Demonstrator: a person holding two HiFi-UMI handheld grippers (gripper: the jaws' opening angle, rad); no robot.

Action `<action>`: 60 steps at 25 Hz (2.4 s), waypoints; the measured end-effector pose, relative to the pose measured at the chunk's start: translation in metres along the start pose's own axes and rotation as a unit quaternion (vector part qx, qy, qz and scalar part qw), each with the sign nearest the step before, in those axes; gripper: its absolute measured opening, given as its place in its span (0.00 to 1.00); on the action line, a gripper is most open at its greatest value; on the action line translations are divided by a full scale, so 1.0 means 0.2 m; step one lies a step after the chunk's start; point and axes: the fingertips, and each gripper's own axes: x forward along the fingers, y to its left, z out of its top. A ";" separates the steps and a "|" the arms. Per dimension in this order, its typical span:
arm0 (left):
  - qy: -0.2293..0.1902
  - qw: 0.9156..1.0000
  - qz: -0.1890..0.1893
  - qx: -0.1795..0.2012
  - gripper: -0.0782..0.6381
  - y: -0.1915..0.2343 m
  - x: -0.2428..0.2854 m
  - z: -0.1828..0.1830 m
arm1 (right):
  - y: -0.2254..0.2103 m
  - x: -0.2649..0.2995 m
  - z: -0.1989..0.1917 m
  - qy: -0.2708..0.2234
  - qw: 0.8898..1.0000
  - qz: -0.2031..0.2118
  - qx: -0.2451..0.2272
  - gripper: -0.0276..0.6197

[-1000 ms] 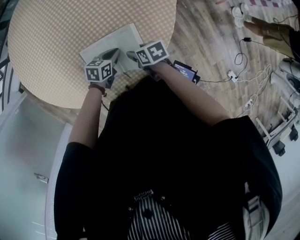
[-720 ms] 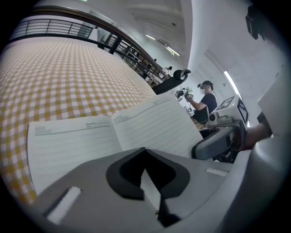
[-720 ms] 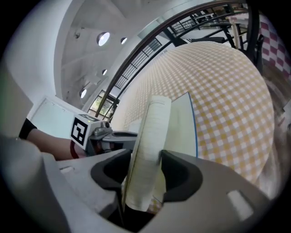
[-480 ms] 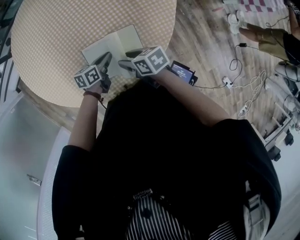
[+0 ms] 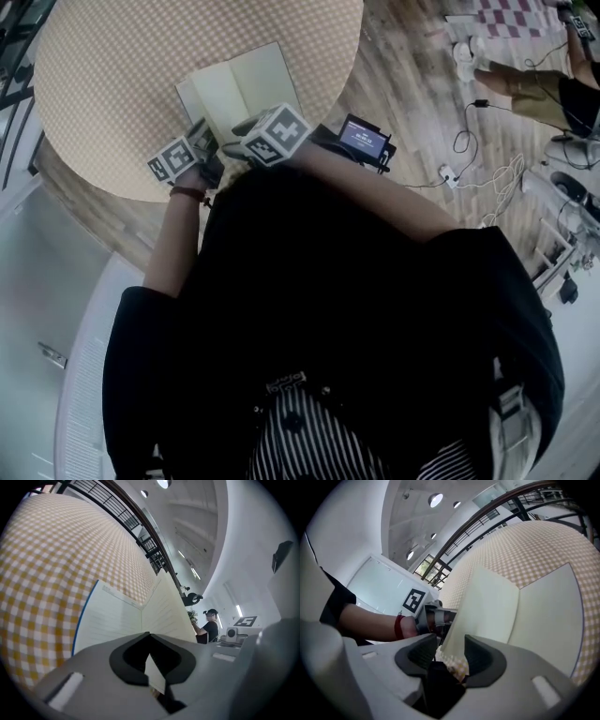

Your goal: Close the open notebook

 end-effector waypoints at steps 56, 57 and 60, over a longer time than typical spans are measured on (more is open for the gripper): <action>-0.138 0.984 -0.007 0.116 0.10 -0.51 -0.68 0.00 | 0.47 -0.19 0.05 -0.039 0.974 -0.029 -0.219 0.05; -0.140 0.978 0.000 0.155 0.10 -0.59 -0.70 0.04 | 0.48 -0.22 0.10 -0.053 0.973 -0.033 -0.224 0.05; -0.153 0.956 0.004 0.249 0.10 -0.81 -0.77 0.15 | 0.56 -0.32 0.24 -0.106 0.966 -0.045 -0.233 0.05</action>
